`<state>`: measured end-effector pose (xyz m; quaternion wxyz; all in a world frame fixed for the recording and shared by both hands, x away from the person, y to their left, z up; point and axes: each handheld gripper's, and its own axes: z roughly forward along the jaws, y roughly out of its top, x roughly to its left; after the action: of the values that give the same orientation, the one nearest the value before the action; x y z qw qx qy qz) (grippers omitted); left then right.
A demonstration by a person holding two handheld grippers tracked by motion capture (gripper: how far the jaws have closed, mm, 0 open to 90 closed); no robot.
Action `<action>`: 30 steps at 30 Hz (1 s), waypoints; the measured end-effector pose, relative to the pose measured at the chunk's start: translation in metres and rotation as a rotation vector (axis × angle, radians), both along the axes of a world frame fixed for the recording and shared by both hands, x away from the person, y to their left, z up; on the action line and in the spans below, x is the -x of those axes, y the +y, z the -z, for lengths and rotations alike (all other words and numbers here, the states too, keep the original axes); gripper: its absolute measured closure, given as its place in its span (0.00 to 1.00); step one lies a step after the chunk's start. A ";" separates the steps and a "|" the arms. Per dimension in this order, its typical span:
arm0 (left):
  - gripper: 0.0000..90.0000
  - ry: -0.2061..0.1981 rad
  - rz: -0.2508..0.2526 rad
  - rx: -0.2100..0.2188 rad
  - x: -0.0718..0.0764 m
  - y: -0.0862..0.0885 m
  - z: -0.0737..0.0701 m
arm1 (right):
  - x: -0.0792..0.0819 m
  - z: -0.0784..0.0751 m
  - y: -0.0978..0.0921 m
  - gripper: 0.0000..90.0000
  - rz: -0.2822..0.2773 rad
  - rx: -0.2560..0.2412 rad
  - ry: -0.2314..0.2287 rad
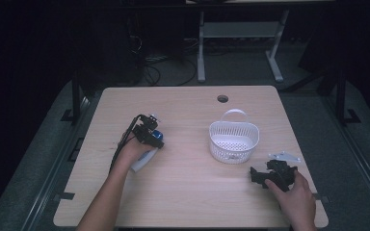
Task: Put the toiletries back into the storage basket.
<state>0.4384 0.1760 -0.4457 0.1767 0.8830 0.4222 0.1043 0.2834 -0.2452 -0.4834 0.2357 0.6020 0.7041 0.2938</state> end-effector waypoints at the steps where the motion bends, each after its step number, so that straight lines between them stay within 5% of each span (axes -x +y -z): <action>1: 0.27 0.005 0.004 -0.005 0.000 0.000 0.000 | 0.000 0.000 0.000 0.00 0.000 0.000 0.000; 20: 0.40 0.040 -0.023 0.014 -0.005 0.001 -0.002 | 0.000 0.000 0.000 0.00 0.000 0.000 0.000; 30: 0.41 0.006 -0.013 0.046 0.000 0.009 -0.008 | 0.000 0.000 0.000 0.00 -0.001 0.001 0.000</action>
<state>0.4386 0.1854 -0.4372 0.1949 0.8763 0.4307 0.0931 0.2834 -0.2453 -0.4834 0.2359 0.6016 0.7044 0.2938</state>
